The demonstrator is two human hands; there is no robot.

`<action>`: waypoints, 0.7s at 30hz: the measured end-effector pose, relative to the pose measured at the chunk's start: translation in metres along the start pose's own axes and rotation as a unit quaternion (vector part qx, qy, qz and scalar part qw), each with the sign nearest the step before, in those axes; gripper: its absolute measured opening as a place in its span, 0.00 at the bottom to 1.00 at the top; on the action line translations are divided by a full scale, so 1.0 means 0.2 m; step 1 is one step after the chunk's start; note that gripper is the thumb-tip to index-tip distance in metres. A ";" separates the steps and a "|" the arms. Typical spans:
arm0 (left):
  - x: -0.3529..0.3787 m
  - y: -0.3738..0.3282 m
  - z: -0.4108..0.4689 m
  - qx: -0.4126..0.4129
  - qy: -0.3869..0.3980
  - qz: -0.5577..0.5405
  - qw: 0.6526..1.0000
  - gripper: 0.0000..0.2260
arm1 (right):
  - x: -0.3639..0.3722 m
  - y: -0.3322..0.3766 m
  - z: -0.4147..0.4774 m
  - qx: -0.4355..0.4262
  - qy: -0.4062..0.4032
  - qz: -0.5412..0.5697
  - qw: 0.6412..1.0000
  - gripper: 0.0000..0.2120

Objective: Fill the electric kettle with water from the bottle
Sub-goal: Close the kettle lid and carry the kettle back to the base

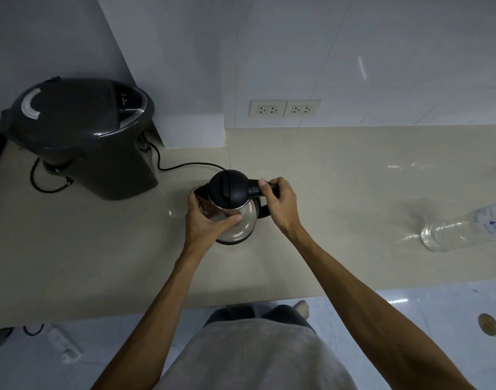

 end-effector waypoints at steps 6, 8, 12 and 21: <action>0.00 0.02 0.00 -0.004 -0.001 0.000 1.000 0.45 | -0.02 -0.05 0.00 0.038 0.035 0.101 0.994 0.20; 0.01 0.03 0.00 -0.006 0.001 0.000 1.000 0.46 | -0.02 -0.06 0.00 0.042 0.039 0.111 0.992 0.20; 0.01 0.05 -0.02 -0.011 -0.006 -0.006 1.000 0.47 | -0.02 -0.05 -0.01 0.039 0.036 0.105 0.993 0.17; 0.04 0.06 -0.03 -0.014 -0.013 -0.002 1.000 0.44 | -0.02 -0.02 -0.02 0.013 0.030 0.083 0.996 0.12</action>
Point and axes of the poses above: each hand's wrist, its own z-axis towards the middle knuckle, its own x-axis out of the palm, y = z × x, the point moved 4 cm from there along z, towards the middle knuckle, and after that the axes turned 7 degrees about -z, right-handed, at the moved point
